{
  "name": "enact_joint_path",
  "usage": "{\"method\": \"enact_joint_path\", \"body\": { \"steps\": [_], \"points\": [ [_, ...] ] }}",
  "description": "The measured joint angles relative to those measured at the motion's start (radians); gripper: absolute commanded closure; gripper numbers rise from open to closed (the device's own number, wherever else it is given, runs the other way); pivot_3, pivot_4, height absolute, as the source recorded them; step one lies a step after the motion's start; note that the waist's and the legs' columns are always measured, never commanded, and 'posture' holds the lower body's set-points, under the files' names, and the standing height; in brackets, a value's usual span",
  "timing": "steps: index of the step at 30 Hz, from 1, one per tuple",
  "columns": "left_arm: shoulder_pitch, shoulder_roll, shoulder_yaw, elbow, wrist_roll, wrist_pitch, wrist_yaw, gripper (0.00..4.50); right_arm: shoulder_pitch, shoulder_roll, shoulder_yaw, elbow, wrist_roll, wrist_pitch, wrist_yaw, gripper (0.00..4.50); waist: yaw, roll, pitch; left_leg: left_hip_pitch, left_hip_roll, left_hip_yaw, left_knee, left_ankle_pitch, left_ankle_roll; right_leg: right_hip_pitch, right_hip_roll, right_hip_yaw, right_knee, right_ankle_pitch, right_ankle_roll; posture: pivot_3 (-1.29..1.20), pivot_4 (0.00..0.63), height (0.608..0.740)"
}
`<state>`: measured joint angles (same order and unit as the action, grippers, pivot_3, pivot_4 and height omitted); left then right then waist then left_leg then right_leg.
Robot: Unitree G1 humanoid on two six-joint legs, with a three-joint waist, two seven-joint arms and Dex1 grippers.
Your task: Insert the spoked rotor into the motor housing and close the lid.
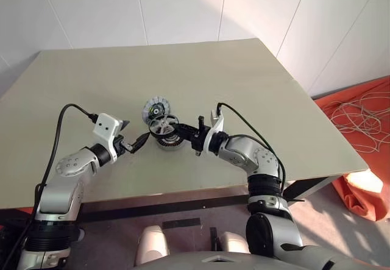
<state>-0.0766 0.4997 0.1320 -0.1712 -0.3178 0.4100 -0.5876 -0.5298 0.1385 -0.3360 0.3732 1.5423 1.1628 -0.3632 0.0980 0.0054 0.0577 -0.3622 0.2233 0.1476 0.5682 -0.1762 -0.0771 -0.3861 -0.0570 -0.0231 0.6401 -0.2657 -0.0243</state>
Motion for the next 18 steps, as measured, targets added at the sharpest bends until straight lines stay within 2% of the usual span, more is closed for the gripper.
{"method": "enact_joint_path", "body": {
  "steps": [18],
  "points": [
    [-0.001,-0.005,-0.004,0.190,0.027,-0.177,-0.049,0.00,0.008,-0.001,0.019,0.000,-0.054,-0.035,0.021,4.20,0.000,-0.001,0.000,-0.002,0.000,-0.001,0.002,0.000,0.000,0.000,0.000,-0.001,0.000,0.001,0.001,0.00,0.000,0.740]
  ]
}}
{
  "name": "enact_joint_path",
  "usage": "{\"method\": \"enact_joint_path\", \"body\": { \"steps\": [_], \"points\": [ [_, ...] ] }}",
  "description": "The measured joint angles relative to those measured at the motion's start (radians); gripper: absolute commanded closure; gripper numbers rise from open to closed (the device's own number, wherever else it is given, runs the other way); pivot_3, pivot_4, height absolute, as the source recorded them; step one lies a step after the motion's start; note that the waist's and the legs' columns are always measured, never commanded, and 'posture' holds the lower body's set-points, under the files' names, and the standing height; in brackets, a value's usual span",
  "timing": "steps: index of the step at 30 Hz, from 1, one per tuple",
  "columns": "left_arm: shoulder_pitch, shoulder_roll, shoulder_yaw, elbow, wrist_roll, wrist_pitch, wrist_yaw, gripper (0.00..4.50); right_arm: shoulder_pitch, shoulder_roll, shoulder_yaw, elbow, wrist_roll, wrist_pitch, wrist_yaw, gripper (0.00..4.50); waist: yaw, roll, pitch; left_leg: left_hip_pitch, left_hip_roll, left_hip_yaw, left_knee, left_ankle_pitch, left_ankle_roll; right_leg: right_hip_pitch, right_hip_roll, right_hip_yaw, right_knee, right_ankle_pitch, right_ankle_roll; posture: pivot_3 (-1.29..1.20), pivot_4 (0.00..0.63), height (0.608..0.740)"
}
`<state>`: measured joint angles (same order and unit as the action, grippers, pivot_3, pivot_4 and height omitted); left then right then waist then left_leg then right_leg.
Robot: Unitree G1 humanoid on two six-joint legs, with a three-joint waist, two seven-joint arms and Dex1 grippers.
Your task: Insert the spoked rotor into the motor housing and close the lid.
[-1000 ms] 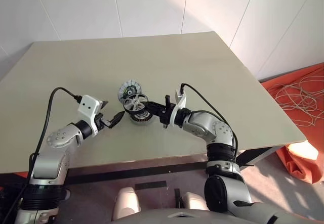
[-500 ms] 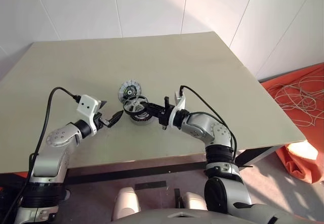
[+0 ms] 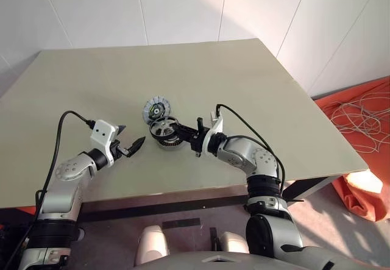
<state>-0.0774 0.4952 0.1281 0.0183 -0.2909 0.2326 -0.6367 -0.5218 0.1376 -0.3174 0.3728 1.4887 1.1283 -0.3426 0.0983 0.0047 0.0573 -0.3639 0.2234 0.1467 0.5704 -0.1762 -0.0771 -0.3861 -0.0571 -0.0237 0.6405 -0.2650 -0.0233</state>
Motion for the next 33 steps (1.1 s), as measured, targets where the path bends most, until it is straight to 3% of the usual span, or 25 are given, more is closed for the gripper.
{"method": "enact_joint_path", "body": {
  "steps": [22,33],
  "points": [
    [-0.041,-0.017,-0.006,0.120,0.023,-0.085,-0.026,0.00,0.004,-0.017,-0.006,-0.033,-0.075,-0.014,0.044,4.20,0.000,0.000,0.000,0.000,0.000,0.000,0.001,0.000,0.000,0.000,0.000,0.000,0.001,0.001,0.000,0.00,0.000,0.740],
    [-0.041,-0.019,-0.006,0.122,0.025,-0.093,-0.026,0.00,0.002,-0.017,-0.006,-0.038,-0.079,-0.006,0.069,0.52,0.000,0.000,0.000,0.000,0.000,0.000,0.001,0.000,0.000,0.001,0.000,0.000,0.001,0.001,0.000,0.00,0.000,0.740]
  ]
}}
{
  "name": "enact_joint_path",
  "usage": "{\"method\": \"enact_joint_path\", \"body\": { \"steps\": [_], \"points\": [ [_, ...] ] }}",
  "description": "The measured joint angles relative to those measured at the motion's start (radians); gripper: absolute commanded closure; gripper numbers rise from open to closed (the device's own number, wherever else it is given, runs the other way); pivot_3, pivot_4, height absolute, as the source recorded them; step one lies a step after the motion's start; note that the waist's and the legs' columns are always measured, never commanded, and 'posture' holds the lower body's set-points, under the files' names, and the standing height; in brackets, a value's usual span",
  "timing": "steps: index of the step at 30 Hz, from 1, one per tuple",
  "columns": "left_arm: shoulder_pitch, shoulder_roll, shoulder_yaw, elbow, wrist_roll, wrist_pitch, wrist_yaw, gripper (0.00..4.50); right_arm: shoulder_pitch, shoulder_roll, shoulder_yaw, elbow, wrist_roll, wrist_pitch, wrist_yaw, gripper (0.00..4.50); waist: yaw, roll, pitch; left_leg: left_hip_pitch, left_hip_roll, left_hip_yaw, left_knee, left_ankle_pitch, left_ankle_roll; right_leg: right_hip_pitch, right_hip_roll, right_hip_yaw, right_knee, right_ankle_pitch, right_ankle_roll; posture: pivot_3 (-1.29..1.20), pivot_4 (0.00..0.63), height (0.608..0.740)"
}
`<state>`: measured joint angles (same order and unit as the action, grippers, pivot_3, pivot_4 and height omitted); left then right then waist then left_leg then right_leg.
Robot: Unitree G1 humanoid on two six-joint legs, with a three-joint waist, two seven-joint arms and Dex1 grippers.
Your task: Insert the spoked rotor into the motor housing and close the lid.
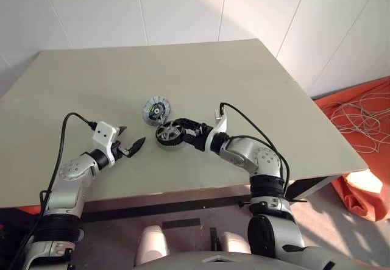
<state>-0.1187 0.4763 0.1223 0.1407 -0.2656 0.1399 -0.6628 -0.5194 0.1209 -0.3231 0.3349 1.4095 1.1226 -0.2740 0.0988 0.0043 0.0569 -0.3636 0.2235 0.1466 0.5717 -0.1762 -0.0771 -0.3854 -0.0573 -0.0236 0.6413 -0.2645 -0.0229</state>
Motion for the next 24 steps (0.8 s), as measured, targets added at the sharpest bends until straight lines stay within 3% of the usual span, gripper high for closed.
{"method": "enact_joint_path", "body": {
  "steps": [2,15,24],
  "points": [
    [0.000,0.000,0.000,-0.005,0.000,0.001,0.001,0.00,-0.002,-0.001,0.001,-0.005,0.000,0.001,0.013,0.08,0.000,0.000,0.000,0.001,0.000,0.000,0.000,0.000,0.000,0.001,0.000,0.000,0.000,0.000,0.000,0.00,0.000,0.740],
    [-0.007,-0.004,-0.001,-0.020,0.000,0.019,0.009,0.00,-0.002,-0.092,0.089,-0.156,-0.162,-0.033,0.175,0.08,0.004,-0.001,0.000,-0.001,0.000,0.000,0.000,0.002,-0.003,0.000,0.000,0.000,0.000,0.001,0.001,0.00,0.000,0.740],
    [-0.025,-0.009,-0.006,-0.020,0.001,0.021,0.009,0.00,-0.013,-0.223,0.241,-0.242,-0.426,-0.149,0.402,0.08,0.005,-0.001,0.000,-0.001,0.000,0.000,0.000,0.002,-0.003,0.000,0.000,0.000,0.000,0.001,0.001,0.00,0.000,0.740]
  ]
}}
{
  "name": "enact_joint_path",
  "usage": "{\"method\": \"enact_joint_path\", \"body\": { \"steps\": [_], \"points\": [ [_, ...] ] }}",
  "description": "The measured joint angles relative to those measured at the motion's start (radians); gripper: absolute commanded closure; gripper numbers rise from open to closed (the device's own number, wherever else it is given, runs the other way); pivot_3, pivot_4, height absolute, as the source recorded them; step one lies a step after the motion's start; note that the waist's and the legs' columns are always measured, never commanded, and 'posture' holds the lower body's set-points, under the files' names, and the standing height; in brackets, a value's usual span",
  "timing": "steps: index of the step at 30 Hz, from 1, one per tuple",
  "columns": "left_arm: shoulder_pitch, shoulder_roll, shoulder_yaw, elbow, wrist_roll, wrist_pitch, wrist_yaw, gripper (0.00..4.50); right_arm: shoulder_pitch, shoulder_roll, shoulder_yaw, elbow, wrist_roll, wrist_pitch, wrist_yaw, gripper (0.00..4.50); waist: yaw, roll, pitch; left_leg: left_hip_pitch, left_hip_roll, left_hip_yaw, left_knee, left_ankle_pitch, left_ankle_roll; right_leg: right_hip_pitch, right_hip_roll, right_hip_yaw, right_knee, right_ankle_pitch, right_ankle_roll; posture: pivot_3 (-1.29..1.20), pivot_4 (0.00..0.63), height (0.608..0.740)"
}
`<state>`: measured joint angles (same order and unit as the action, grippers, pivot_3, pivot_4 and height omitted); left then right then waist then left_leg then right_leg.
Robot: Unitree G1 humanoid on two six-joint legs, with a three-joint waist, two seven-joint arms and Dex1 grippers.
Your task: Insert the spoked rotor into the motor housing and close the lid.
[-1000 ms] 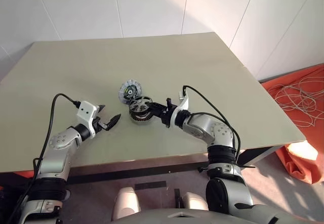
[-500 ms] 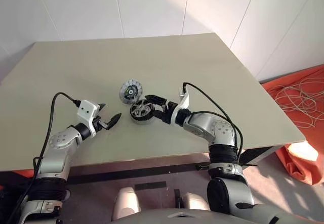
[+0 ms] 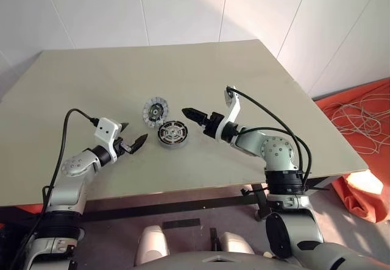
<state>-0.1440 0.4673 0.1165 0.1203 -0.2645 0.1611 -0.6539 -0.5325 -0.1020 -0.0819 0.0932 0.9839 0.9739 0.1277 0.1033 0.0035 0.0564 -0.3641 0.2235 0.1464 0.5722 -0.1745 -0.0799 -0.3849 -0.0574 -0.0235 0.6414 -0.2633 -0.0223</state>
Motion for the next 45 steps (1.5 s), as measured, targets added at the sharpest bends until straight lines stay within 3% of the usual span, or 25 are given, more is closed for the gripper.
{"method": "enact_joint_path", "body": {
  "steps": [4,6,10,17,18,29,45],
  "points": [
    [-0.005,-0.007,-0.006,-0.001,0.001,0.002,0.001,0.00,-0.006,-0.084,0.169,0.000,-0.246,-0.165,0.133,0.08,0.001,0.000,0.000,0.000,0.000,0.000,0.000,0.000,0.000,0.000,0.000,0.000,0.000,0.000,0.000,0.00,0.000,0.740],
    [-0.005,-0.010,-0.011,-0.013,0.001,0.005,0.002,0.00,-0.012,-0.085,0.210,0.022,-0.321,-0.219,0.176,0.50,-0.001,0.000,0.000,0.000,0.000,0.000,0.000,0.000,0.000,0.000,0.000,0.000,0.000,0.000,-0.001,0.00,0.000,0.740],
    [-0.007,-0.019,-0.021,-0.032,0.001,0.018,0.006,0.00,-0.036,-0.068,0.246,0.087,-0.438,-0.299,0.224,1.81,-0.003,0.000,0.000,-0.001,0.000,0.000,0.001,0.000,0.000,0.000,0.000,0.000,0.000,0.001,-0.001,0.00,0.000,0.740],
    [-0.004,-0.032,-0.034,-0.056,0.001,0.031,0.017,0.00,-0.047,-0.017,0.251,0.096,-0.492,-0.325,0.304,4.30,-0.005,0.000,0.000,0.000,0.000,0.000,0.001,0.000,0.000,0.000,0.000,0.000,0.000,0.001,-0.002,0.00,0.000,0.740],
    [-0.004,-0.034,-0.035,-0.059,0.001,0.035,0.018,0.00,-0.049,-0.008,0.253,0.096,-0.496,-0.325,0.313,4.48,-0.005,0.000,0.000,0.000,0.000,0.000,0.001,0.000,0.000,0.000,0.000,0.000,0.000,0.001,-0.002,0.00,0.000,0.740],
    [-0.007,-0.036,-0.038,-0.085,0.001,0.057,0.027,0.00,-0.104,0.069,0.301,0.183,-0.573,-0.312,0.412,4.48,-0.006,0.000,0.000,0.000,0.000,0.000,0.001,0.000,0.000,0.000,0.000,0.000,0.000,0.002,-0.003,0.00,0.000,0.740],
    [-0.006,-0.036,-0.037,-0.083,0.005,0.045,0.027,0.00,-0.123,0.091,0.258,0.339,-0.653,-0.336,0.412,4.48,-0.006,0.000,0.000,0.002,0.001,0.000,0.002,0.000,0.000,0.001,0.000,0.000,0.000,0.000,-0.007,0.00,0.000,0.740]
  ]
}}
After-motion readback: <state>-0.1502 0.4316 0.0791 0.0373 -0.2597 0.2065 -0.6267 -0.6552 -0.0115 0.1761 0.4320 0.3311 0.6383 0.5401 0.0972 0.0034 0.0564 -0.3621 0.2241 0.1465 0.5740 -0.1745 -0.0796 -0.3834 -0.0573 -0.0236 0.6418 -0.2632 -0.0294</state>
